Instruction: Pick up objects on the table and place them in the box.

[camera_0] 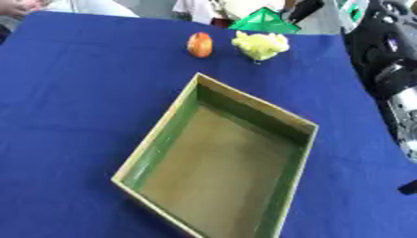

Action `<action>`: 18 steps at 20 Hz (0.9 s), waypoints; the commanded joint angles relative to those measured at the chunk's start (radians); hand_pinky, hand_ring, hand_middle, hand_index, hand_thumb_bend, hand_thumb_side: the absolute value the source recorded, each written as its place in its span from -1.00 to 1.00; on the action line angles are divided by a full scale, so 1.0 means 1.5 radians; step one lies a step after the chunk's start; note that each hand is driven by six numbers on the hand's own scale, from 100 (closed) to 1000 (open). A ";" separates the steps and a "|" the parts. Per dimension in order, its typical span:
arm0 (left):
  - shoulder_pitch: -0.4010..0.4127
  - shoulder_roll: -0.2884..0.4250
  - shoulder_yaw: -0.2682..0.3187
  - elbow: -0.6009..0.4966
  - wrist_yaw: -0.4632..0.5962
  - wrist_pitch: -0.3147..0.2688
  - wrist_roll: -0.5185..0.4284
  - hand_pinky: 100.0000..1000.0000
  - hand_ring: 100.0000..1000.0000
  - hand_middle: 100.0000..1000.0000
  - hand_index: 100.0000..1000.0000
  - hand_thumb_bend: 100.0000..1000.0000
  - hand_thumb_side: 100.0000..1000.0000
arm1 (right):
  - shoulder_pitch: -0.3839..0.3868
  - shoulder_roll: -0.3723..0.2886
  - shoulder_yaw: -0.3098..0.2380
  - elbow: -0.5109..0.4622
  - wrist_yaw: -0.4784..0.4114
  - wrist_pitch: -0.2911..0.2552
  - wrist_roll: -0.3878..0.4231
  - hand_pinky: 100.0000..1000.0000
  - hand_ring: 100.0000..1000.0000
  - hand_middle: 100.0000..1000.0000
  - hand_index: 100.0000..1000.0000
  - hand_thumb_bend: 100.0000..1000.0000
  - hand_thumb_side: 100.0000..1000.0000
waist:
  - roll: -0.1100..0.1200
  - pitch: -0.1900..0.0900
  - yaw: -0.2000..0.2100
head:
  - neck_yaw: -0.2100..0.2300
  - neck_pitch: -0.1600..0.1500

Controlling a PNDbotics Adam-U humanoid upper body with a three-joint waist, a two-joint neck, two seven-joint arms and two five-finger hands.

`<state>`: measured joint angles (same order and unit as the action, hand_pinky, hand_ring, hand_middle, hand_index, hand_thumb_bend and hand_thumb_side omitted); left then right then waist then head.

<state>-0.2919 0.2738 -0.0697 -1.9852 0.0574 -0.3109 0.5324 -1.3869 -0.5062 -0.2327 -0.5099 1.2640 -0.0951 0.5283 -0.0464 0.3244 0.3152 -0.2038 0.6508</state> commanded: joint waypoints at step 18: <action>0.000 0.010 0.001 -0.010 -0.002 0.002 -0.008 0.28 0.48 0.52 0.62 -0.24 0.62 | -0.005 -0.057 0.071 0.045 -0.054 -0.119 0.072 0.80 0.98 0.86 1.00 -0.02 -0.35 | -0.002 -0.017 -0.003 | 0.004 0.006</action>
<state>-0.2879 0.2737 -0.0700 -1.9852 0.0573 -0.3058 0.5254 -1.3684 -0.5705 -0.1289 -0.4287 1.1972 -0.2634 0.6372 -0.0524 0.3242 0.3098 -0.1964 0.6587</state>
